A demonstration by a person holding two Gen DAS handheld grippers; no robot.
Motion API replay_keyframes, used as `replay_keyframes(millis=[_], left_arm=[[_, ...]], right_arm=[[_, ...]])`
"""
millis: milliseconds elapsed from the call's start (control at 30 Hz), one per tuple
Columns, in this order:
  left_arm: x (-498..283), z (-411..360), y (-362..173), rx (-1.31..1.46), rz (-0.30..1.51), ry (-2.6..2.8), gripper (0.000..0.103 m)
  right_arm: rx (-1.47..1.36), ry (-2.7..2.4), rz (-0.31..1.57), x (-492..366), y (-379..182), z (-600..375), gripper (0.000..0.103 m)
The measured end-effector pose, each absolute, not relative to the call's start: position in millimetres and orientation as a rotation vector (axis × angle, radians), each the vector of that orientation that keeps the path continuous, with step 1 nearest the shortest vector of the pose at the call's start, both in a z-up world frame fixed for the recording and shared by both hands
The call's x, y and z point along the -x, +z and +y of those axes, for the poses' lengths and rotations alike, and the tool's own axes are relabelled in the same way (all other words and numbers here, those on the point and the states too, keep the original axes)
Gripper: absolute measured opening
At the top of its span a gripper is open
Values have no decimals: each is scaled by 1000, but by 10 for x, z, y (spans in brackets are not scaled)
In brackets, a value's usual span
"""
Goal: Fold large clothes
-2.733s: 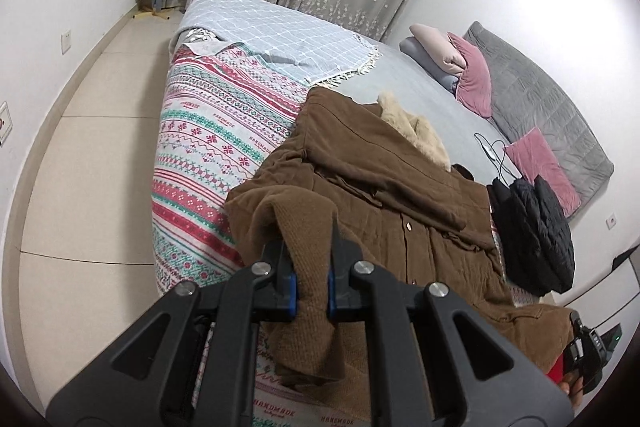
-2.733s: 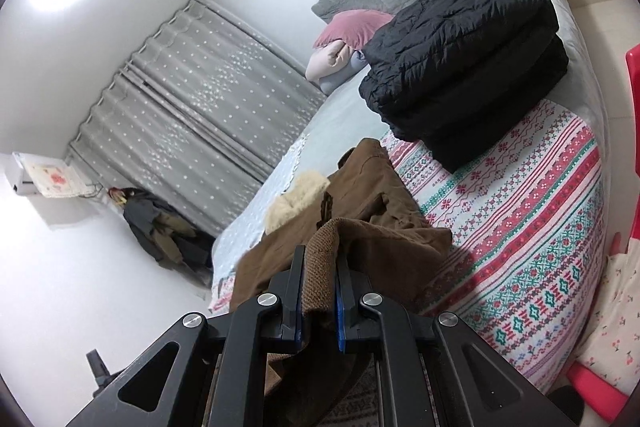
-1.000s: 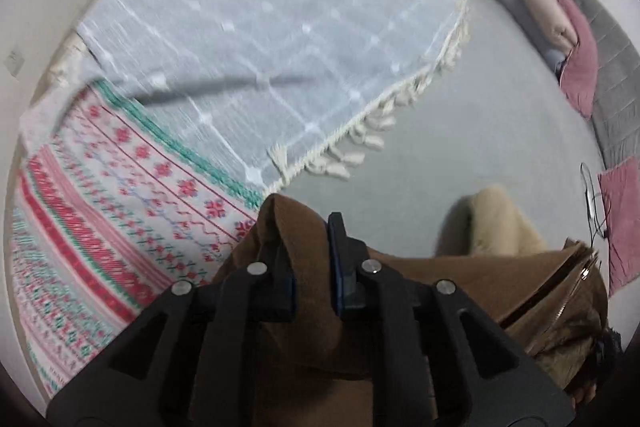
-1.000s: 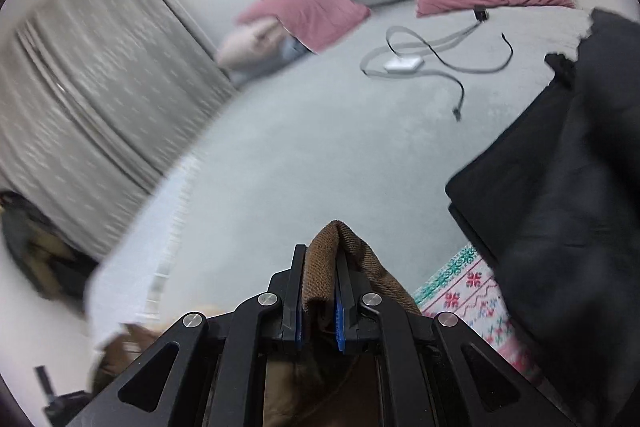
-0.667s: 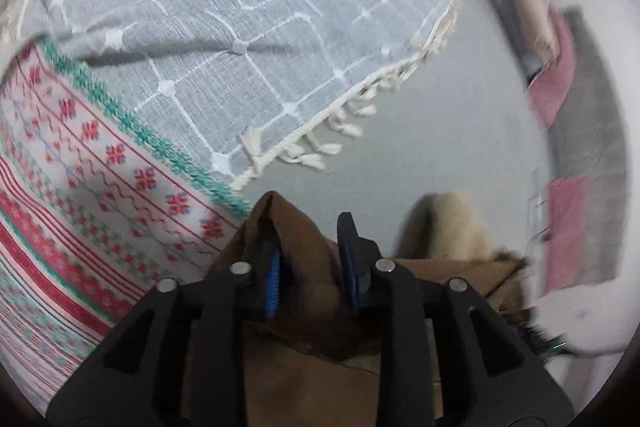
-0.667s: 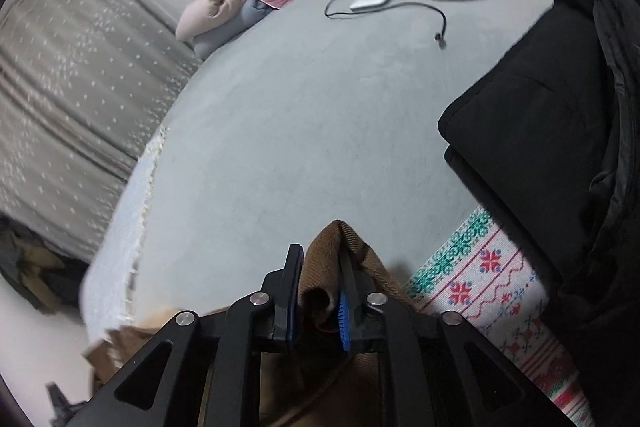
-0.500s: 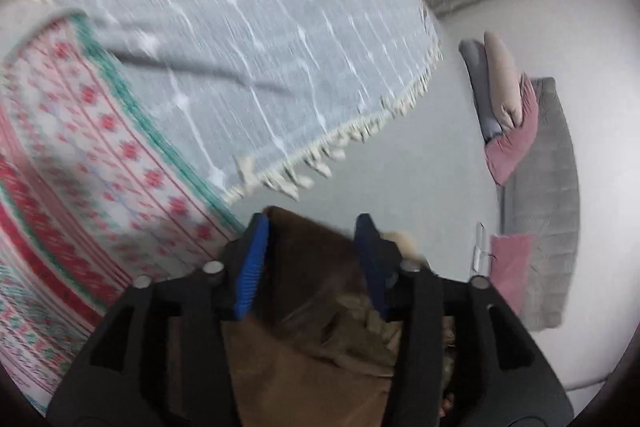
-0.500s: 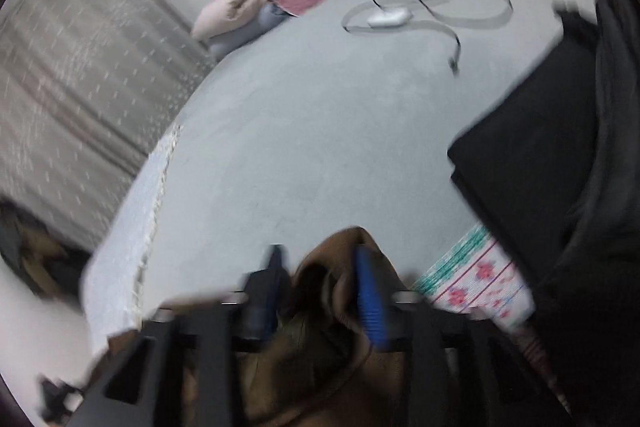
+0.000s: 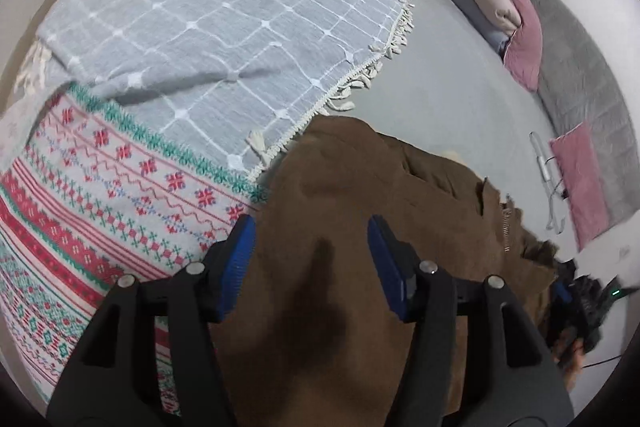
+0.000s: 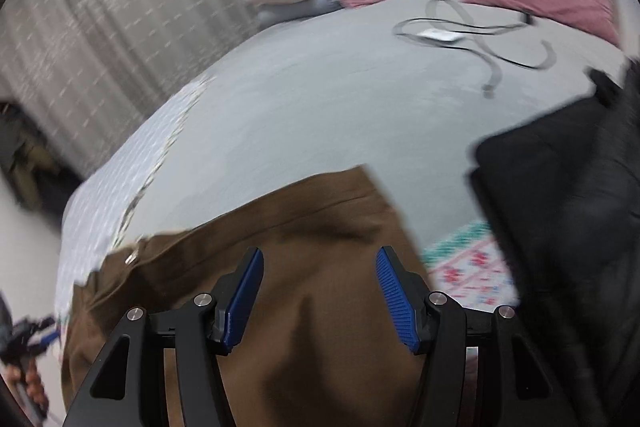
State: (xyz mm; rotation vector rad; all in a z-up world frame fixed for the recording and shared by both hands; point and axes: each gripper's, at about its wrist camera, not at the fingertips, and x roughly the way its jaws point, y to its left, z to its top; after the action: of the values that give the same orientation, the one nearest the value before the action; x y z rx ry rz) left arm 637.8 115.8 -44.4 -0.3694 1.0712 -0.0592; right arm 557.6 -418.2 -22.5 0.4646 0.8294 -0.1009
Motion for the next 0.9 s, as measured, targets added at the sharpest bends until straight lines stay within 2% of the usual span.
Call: replay_keyframes(millis=[133, 200, 267, 300, 333, 367, 600, 667, 700, 733, 767, 800, 833, 867, 900], left_arm=[[-6475, 914, -481, 243, 1066, -89, 61], [-6455, 793, -473, 182, 1056, -125, 61], [-6409, 670, -459, 116, 1050, -186, 64], [-6388, 631, -466, 80, 1046, -193, 70], [-6373, 594, -478, 43, 1043, -189, 76], [-6357, 567, -498, 10, 1040, -181, 76], [-6323, 783, -584, -48, 1051, -103, 76], [-6366, 896, -657, -15, 1080, -84, 77], [-6377, 922, -693, -7, 1091, -92, 77], [-6383, 939, -722, -4, 1092, -99, 77], [-6386, 950, -760, -5, 1081, -96, 77], [-6381, 948, -806, -18, 1068, -73, 70], [-6373, 934, -833, -31, 1061, -69, 31], [-6361, 908, -855, -32, 1067, -89, 10], [-6350, 896, -851, -26, 1064, -89, 10]], right_arm=[[-323, 62, 833, -5701, -72, -3748, 60], [-35, 162, 792, -5682, 62, -3298, 60], [285, 275, 765, -5583, 70, -2809, 67], [417, 326, 763, -5538, 31, -2597, 72], [508, 361, 769, -5515, -10, -2428, 72], [578, 384, 781, -5519, -44, -2274, 72], [619, 528, 766, -5830, 67, -1793, 73], [664, 534, 867, -6041, -171, -1692, 72], [688, 522, 929, -6128, -332, -1667, 71], [676, 521, 965, -6161, -446, -1675, 61], [626, 552, 1004, -6187, -524, -1679, 46], [591, 570, 1011, -6187, -563, -1695, 13], [578, 563, 981, -6159, -560, -1697, 10], [594, 552, 949, -6115, -553, -1685, 9], [599, 546, 937, -6093, -550, -1687, 7]])
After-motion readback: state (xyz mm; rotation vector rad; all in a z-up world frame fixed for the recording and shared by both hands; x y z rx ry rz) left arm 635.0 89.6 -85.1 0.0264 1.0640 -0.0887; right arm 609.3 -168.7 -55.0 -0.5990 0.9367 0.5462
